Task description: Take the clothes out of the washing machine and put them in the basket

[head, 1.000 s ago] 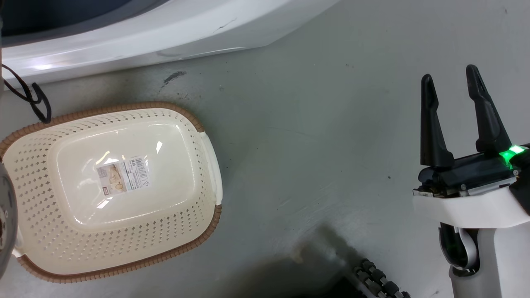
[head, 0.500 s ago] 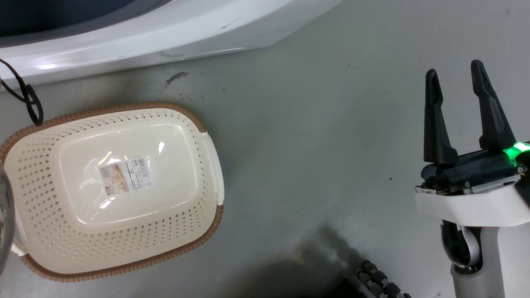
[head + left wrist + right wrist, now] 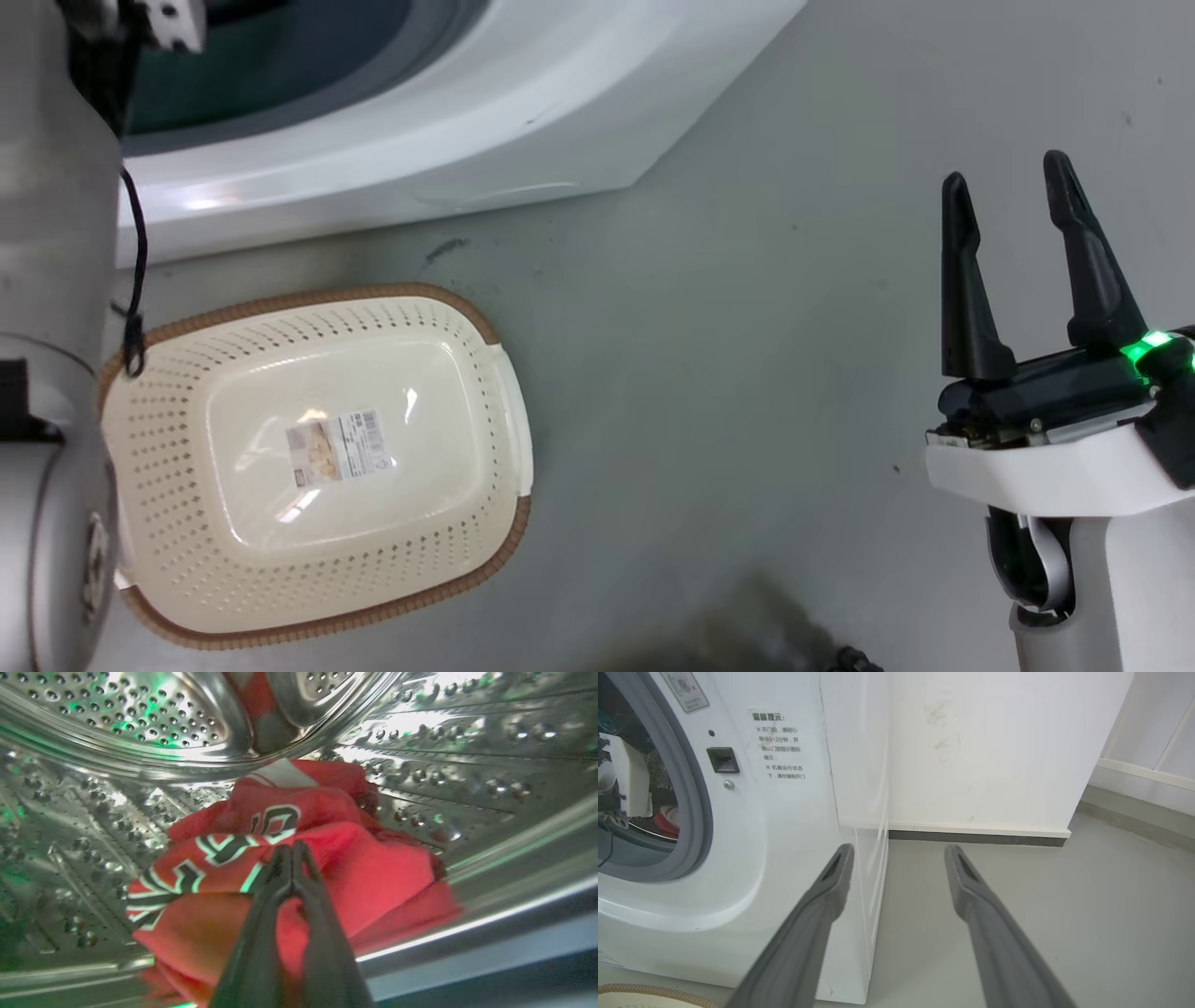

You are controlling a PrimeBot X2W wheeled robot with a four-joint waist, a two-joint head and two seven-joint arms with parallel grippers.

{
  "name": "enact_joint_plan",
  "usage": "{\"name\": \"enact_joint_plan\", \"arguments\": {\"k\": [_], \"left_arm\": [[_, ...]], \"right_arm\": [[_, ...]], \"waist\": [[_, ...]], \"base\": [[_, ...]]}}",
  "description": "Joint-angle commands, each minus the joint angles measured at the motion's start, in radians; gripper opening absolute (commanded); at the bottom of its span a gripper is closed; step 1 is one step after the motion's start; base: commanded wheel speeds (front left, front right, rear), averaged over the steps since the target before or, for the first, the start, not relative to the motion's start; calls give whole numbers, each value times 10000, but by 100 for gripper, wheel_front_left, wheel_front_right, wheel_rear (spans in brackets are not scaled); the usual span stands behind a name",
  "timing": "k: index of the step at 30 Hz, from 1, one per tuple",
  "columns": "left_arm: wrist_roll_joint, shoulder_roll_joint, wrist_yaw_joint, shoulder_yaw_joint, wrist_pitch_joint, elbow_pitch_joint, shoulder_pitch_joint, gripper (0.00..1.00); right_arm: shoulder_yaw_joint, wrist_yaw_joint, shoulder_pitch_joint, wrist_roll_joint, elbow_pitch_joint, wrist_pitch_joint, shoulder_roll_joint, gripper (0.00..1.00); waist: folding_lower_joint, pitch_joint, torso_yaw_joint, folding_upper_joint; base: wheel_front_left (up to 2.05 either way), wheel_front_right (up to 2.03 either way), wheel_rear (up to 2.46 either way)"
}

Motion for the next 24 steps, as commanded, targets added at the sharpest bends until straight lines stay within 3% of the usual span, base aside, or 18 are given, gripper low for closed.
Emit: {"name": "enact_joint_plan", "arguments": {"k": [1, 15, 24], "left_arm": [[-68, -24, -33, 8, -126, 8, 211, 0], [-1096, -751, -51, -663, -1803, -603, 2830, 0], [-1685, -627, -52, -965, -1924, -3121, 5002, 0]], "right_arm": [[10, -7, 141, -101, 27, -25, 16, 100], [15, -7, 900, -666, 338, -25, 15, 100], [8, -7, 1502, -825, 534, -25, 13, 100]], "waist": [[0, -441, 197, 0], [0, -2472, 977, 0], [0, -3641, 1354, 0]], "base": [[0, 0, 0], [0, 0, 0], [0, 0, 0]]}}
